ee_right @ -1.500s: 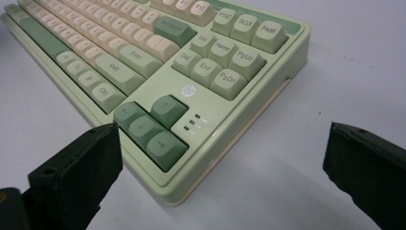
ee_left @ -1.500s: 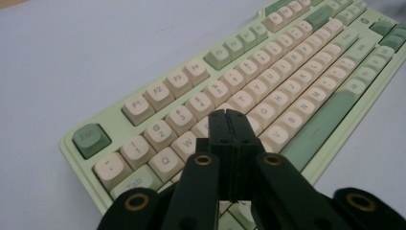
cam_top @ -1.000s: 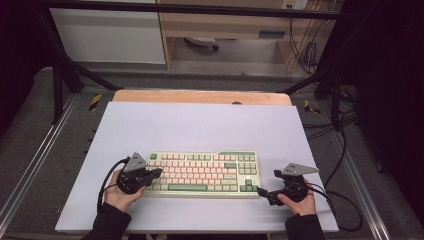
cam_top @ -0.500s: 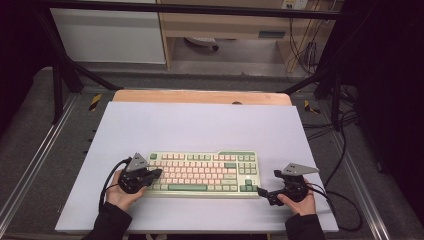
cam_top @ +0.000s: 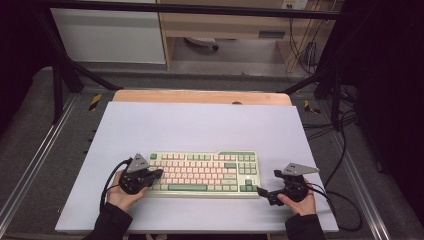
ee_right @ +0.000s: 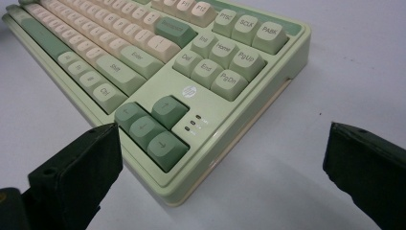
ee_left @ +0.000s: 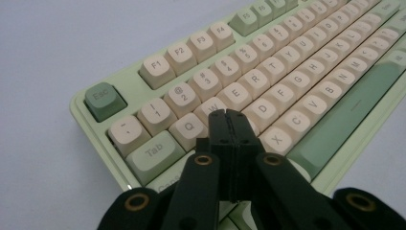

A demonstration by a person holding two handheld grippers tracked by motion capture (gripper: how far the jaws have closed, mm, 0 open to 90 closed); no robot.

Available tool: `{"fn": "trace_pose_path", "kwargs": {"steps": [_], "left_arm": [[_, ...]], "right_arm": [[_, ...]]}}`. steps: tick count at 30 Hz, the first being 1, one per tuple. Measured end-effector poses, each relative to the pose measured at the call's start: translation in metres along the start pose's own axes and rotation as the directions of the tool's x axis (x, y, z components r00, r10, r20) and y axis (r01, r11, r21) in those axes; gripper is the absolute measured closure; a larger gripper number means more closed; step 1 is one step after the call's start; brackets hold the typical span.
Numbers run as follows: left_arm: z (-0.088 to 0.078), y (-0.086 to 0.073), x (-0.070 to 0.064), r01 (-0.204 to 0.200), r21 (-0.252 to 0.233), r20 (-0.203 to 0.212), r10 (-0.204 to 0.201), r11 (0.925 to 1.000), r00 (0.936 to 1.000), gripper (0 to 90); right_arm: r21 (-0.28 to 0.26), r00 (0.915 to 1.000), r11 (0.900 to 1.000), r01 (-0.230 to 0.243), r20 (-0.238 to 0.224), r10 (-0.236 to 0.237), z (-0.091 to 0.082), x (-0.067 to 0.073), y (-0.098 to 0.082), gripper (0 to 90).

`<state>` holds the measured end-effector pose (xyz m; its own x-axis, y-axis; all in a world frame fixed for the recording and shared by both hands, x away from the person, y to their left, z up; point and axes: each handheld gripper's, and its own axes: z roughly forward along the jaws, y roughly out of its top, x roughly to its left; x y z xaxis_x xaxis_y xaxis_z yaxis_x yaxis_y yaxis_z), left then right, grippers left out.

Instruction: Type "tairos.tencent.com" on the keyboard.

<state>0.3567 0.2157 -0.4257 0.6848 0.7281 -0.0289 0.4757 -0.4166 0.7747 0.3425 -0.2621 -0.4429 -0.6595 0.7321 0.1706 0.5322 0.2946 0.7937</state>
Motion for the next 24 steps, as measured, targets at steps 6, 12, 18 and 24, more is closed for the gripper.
{"fn": "trace_pose_path", "kwargs": {"steps": [6,12,18,24], "left_arm": [[-0.006,0.001,0.001,-0.002,-0.016,0.006,0.002,0.9999,1.0000,89.9],[-0.010,-0.001,0.002,-0.007,-0.020,0.016,0.008,0.9998,0.9998,89.9],[-0.011,-0.002,0.003,-0.007,-0.014,0.023,0.008,0.9999,0.9997,89.9],[-0.010,-0.002,0.004,-0.007,-0.017,0.023,0.008,0.9998,0.9997,89.9]], "right_arm": [[-0.002,1.0000,1.000,-0.002,-0.001,0.002,-0.001,0.000,0.000,0.5],[-0.006,1.0000,1.000,0.001,-0.006,-0.001,-0.001,0.001,0.002,0.4],[-0.019,0.9999,1.000,0.001,-0.011,-0.001,0.000,0.006,0.007,0.4],[-0.018,0.9999,1.000,0.014,-0.004,-0.014,0.004,0.015,0.014,0.5]]}}
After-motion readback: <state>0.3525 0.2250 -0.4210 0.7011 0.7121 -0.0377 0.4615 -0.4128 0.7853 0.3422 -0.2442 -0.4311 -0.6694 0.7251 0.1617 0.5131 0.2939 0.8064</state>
